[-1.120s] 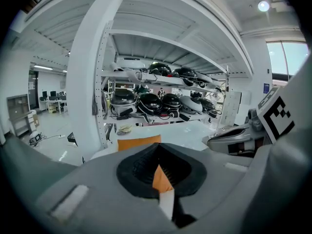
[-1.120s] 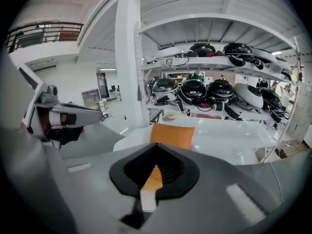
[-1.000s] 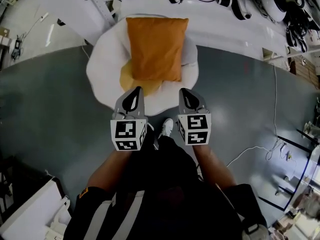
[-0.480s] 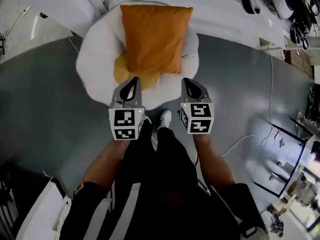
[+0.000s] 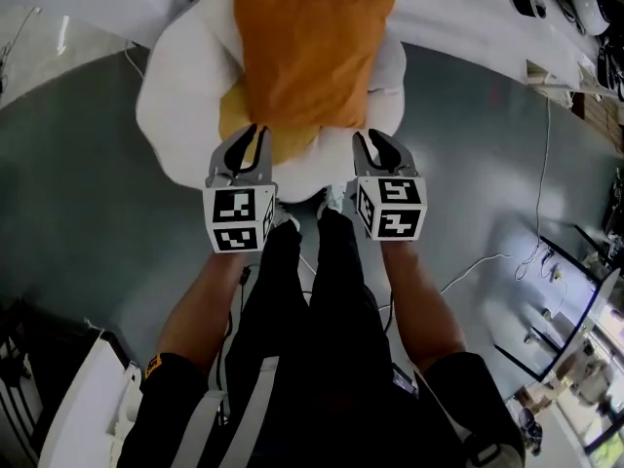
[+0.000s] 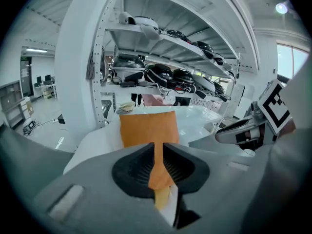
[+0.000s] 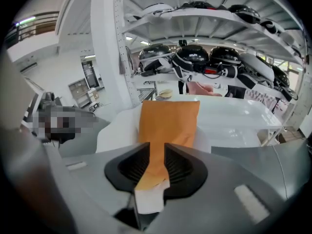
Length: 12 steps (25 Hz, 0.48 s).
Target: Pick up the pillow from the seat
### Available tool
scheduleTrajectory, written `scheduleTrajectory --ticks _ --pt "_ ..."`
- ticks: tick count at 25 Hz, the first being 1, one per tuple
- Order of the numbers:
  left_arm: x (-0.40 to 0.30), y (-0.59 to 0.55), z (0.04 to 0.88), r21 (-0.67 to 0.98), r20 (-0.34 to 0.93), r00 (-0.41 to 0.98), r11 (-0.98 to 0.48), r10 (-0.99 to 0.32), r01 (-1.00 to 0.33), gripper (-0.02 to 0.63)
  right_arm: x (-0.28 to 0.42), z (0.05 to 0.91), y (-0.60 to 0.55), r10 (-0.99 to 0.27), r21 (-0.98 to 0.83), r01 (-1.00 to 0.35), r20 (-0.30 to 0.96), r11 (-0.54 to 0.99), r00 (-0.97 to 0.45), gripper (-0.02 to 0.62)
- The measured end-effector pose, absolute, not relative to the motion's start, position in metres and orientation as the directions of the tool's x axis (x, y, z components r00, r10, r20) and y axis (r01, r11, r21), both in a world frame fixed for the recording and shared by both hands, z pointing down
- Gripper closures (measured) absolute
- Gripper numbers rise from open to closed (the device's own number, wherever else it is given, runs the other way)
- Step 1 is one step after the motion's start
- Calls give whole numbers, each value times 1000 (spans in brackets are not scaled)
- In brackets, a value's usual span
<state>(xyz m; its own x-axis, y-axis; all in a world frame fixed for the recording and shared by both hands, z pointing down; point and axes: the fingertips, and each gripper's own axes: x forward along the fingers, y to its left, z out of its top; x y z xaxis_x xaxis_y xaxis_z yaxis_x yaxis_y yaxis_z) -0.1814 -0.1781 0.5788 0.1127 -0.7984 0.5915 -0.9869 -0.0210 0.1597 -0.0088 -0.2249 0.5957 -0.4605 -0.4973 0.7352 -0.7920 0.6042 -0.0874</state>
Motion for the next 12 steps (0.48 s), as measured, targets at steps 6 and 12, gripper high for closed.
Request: scheduleTrajectory --ticks 6,12 --pt "-187 -193 645 159 642 98 7 -760 -987 495 -7 661 -252 -454 -101 -787 769 608 -450 487" --pt "-192 -209 716 172 687 95 34 -721 -985 439 -2 725 -280 -430 -110 -797 794 594 -430 454"
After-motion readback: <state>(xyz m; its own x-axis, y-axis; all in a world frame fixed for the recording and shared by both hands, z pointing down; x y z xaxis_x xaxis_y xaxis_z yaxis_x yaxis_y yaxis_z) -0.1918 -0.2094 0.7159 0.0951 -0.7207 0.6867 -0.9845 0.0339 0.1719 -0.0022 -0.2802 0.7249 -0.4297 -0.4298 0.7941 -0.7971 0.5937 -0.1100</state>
